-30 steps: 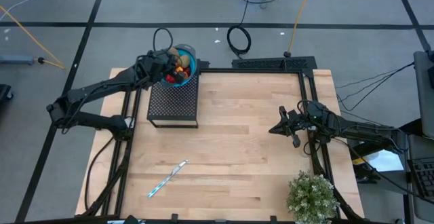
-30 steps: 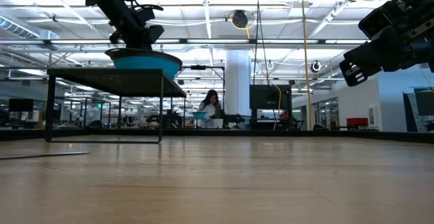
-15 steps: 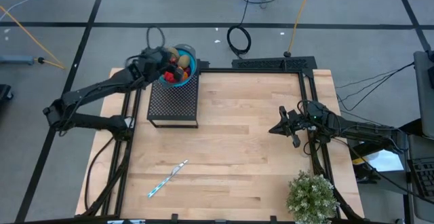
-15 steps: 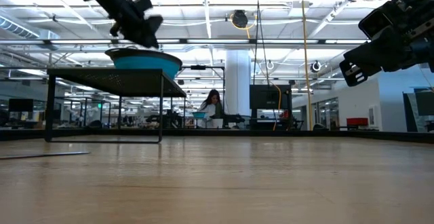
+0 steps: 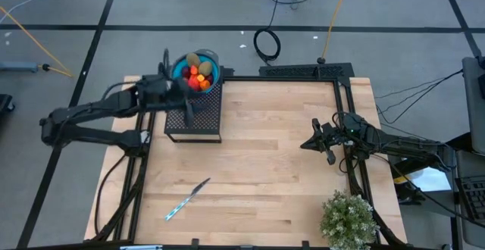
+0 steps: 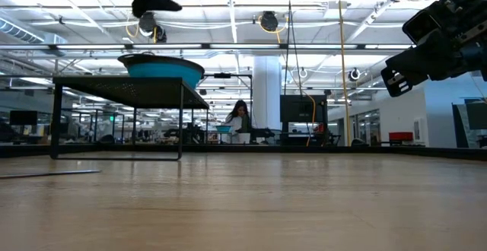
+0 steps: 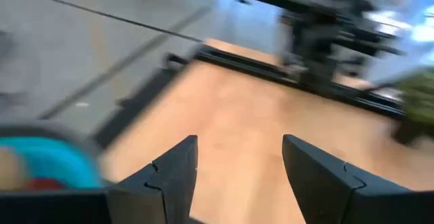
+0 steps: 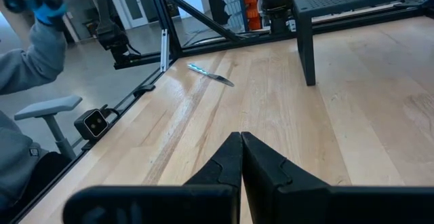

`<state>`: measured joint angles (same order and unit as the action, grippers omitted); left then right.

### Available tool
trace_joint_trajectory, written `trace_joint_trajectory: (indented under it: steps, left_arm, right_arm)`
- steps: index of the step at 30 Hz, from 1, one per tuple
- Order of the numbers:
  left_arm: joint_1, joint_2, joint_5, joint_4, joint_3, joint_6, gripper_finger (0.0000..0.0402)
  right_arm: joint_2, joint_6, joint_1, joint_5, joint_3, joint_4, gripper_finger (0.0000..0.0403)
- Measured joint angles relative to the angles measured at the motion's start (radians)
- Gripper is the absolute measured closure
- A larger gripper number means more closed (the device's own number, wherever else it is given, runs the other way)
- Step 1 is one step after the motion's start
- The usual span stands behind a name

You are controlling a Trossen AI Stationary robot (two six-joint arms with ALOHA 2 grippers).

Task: Pick & Place Fruit
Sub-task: Put the white blue table knife on the shelf

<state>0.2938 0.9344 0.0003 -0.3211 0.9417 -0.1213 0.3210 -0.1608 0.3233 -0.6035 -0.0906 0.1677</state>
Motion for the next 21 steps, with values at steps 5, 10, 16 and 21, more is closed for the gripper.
trace_joint_trajectory:
  steps: [5,10,16,21]
  left_arm:
    - [-0.203,0.015,-0.036,-0.044,0.0,-0.039,0.0185]
    - [-0.396,0.068,-0.184,-0.059,0.0,-0.079,0.0185]
    - [-0.555,0.15,-0.271,-0.059,0.0,-0.178,0.0185]
    - [-0.634,0.224,-0.324,-0.058,0.0,-0.27,0.0185]
  right_arm:
    - [0.0,0.008,0.0,0.0,0.0,0.0,0.0403]
    - [0.0,0.016,0.0,0.0,0.0,0.0,0.0403]
    - [0.0,0.024,0.0,0.004,0.0,0.021,0.0403]
    - [-0.008,0.038,0.0,0.11,0.0,0.053,0.0403]
